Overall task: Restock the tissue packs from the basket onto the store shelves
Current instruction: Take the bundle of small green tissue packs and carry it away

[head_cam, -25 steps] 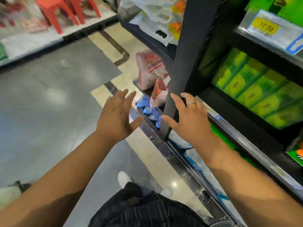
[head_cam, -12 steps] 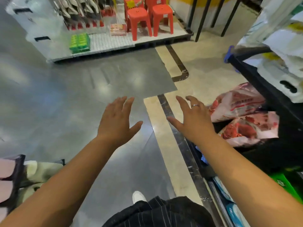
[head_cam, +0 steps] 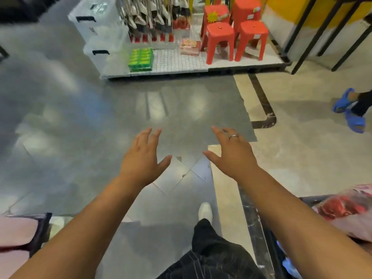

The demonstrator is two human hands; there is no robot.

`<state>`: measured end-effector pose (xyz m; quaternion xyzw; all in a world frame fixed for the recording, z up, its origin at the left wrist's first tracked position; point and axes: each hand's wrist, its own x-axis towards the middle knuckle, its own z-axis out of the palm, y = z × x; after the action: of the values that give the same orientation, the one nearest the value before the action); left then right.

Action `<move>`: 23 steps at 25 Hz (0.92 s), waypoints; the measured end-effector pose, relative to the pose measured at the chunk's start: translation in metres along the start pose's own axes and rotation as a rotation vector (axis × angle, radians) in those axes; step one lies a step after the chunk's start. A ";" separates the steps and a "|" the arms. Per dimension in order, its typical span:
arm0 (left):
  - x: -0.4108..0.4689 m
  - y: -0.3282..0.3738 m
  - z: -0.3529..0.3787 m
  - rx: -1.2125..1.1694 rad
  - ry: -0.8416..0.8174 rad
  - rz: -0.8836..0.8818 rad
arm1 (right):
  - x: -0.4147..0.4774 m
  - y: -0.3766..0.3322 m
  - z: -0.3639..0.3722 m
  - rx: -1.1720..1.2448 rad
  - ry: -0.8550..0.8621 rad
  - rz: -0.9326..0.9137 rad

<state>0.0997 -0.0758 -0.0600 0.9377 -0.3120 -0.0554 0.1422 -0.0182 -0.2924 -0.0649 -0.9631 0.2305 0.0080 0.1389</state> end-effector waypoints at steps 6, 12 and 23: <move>0.131 -0.027 -0.023 0.007 0.031 -0.142 | 0.178 -0.024 -0.018 -0.028 -0.105 -0.153; 0.271 -0.093 -0.039 -0.029 0.065 -0.237 | 0.351 -0.072 -0.011 -0.044 -0.170 -0.242; 0.563 -0.279 -0.088 -0.021 -0.007 -0.208 | 0.652 -0.201 0.015 0.029 -0.170 -0.166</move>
<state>0.7256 -0.1807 -0.0683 0.9633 -0.2131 -0.0764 0.1442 0.6547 -0.4049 -0.0779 -0.9726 0.1375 0.0746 0.1721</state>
